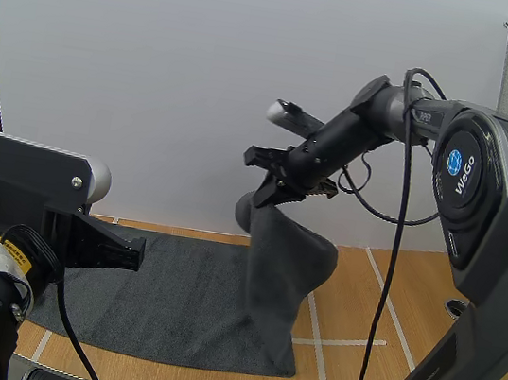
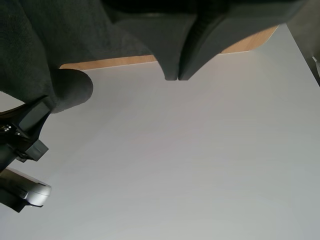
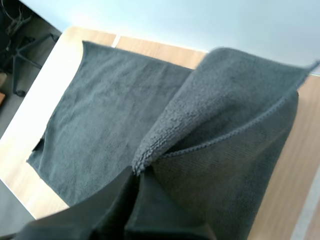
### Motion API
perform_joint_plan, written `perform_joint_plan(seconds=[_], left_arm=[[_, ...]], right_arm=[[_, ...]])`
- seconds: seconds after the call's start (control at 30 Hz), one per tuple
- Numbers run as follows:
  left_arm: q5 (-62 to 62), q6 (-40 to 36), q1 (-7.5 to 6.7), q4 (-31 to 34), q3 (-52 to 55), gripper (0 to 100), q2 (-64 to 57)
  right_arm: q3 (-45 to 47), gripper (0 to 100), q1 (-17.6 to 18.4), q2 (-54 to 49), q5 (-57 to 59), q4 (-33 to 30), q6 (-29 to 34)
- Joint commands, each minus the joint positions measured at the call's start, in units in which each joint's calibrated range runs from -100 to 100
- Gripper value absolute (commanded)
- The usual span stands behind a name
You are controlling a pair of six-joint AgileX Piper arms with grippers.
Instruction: Fold the towel
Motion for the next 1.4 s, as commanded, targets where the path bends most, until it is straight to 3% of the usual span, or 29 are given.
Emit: perform_joint_plan(seconds=[0.0,0.17,0.77,0.9,0.97,1.17,1.37], left_arm=[[-0.58,0.08,0.13,-0.61,-0.49,0,0.00],[-0.58,0.08,0.13,-0.61,-0.49,0,0.00],[-0.58,0.08,0.13,-0.61,-0.49,0,0.00],[-0.58,0.08,0.13,-0.61,-0.49,0,0.00],[-0.58,0.08,0.13,-0.61,-0.49,0,0.00],[-0.58,0.08,0.13,-0.61,-0.49,0,0.00],[-0.58,0.08,0.13,-0.61,-0.49,0,0.00]], right_arm=[[-0.41,0,5.45,-5.62,-5.84,-6.78,5.46],[-0.41,0,8.00,-10.00,-9.93,-11.60,8.90],[-0.41,0,8.11,-12.89,-8.43,-10.74,9.14],[-0.22,0,8.19,-12.97,-8.63,-6.51,8.66],[-0.10,0,9.52,-12.97,-8.84,-3.76,6.47],[-0.10,0,13.73,-12.85,-9.59,-3.87,6.55],[-0.10,0,15.45,-10.14,-11.73,-3.87,6.89]])
